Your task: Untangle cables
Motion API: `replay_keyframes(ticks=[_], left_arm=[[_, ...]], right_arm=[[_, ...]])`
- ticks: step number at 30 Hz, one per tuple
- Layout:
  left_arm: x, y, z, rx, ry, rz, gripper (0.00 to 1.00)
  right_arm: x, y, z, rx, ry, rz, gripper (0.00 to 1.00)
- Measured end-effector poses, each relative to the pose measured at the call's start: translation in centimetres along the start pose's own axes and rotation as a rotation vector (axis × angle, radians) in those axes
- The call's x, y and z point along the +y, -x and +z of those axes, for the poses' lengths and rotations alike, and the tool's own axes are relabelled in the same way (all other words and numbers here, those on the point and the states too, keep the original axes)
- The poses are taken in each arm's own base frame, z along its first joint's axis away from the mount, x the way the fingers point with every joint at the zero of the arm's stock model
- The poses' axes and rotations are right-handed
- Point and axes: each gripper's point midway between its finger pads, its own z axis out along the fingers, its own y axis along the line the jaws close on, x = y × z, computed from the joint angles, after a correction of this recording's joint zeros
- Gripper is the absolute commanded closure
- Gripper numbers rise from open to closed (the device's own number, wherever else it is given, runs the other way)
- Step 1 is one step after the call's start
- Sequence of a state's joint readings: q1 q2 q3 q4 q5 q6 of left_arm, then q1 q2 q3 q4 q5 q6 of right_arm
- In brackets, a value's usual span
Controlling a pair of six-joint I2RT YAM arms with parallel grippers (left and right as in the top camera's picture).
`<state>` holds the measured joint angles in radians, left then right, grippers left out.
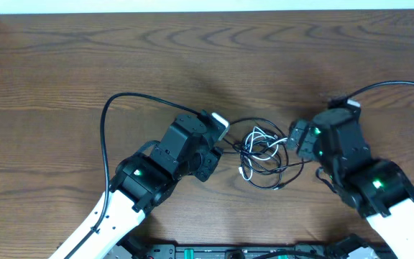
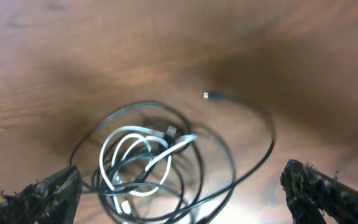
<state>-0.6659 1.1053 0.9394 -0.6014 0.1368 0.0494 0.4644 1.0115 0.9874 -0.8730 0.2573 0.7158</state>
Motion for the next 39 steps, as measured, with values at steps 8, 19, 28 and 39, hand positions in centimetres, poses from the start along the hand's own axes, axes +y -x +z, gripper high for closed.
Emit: replay_keyframes(ticks=[8,19,28,39], left_arm=[[0.0,0.0,0.0,0.000,0.000,0.000,0.53],[0.0,0.0,0.0,0.000,0.000,0.000,0.53],[0.0,0.0,0.0,0.001,0.000,0.000,0.53],[0.0,-0.6,0.0,0.023,0.000,-0.002,0.53]], right_arm=[[1.3,-4.2,5.9,0.155,-0.006,0.151,0.14],[2.3,-8.5,11.5,0.283,0.002,0.293,0.67],[2.5,-8.2,12.5,0.265,0.001,0.311,0.96],[8.6,-4.9,12.1,0.176,0.313,0.169,0.98]])
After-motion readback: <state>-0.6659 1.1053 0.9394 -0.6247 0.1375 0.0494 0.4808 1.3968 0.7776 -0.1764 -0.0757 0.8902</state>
